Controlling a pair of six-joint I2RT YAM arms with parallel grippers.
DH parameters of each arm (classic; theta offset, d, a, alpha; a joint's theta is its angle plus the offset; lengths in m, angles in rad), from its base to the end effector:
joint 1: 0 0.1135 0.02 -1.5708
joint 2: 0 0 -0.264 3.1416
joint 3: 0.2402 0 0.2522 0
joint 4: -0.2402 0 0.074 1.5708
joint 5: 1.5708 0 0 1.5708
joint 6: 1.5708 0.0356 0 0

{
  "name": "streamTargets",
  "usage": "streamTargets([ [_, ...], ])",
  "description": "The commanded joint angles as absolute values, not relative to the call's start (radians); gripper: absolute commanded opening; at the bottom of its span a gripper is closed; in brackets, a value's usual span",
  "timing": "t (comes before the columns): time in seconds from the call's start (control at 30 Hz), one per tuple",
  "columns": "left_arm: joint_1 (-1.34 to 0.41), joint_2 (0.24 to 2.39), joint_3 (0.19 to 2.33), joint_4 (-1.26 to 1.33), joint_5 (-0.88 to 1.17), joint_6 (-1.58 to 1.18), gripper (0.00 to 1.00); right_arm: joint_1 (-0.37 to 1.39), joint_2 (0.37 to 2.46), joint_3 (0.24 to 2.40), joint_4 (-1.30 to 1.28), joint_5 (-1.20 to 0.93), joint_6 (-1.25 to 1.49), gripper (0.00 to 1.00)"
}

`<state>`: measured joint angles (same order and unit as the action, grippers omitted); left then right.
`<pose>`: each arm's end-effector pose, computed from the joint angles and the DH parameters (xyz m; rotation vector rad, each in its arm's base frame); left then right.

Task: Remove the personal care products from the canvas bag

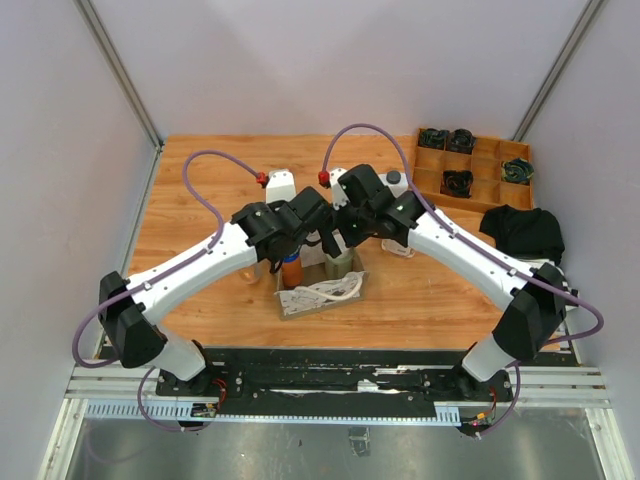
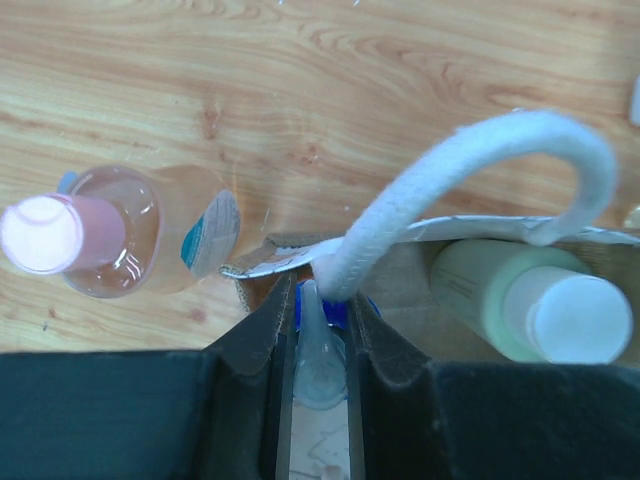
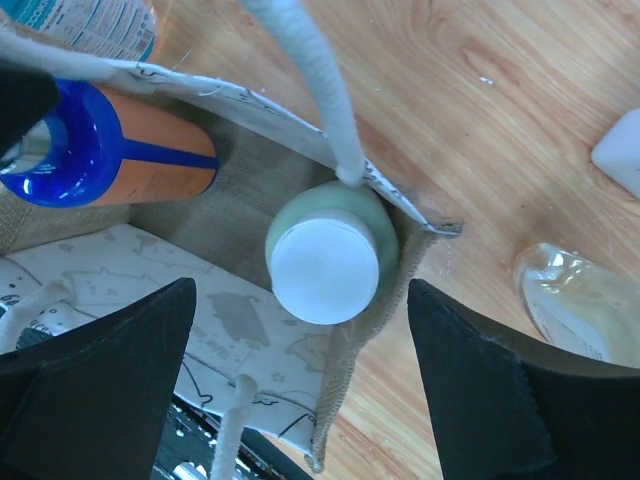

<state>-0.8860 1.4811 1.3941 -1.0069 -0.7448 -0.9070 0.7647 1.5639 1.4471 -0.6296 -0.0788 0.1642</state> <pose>0.2031 -0.2106 0.3259 -0.2399 2.2730 0.1229 0.2498 0.2435 0.3342 -0.7434 2.2623 0.5502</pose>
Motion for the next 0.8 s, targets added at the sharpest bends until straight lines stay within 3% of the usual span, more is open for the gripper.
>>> streamTargets([
  [0.0, -0.890, 1.414, 1.525, -1.045, -0.787, -0.868, 0.01, 0.786, 1.579, 1.436, -0.641, -0.055, 0.172, 0.85],
  [0.53, -0.904, 1.364, 2.040, -1.227, -0.878, -0.730, 0.00, 0.803, 1.712, 1.478, -0.621, -0.060, 0.153, 0.79],
  [0.77, -0.902, 1.333, 2.185, -1.204, -1.032, -0.663, 0.00, 0.866, 1.669, 1.518, -0.663, 0.090, 0.132, 0.81],
])
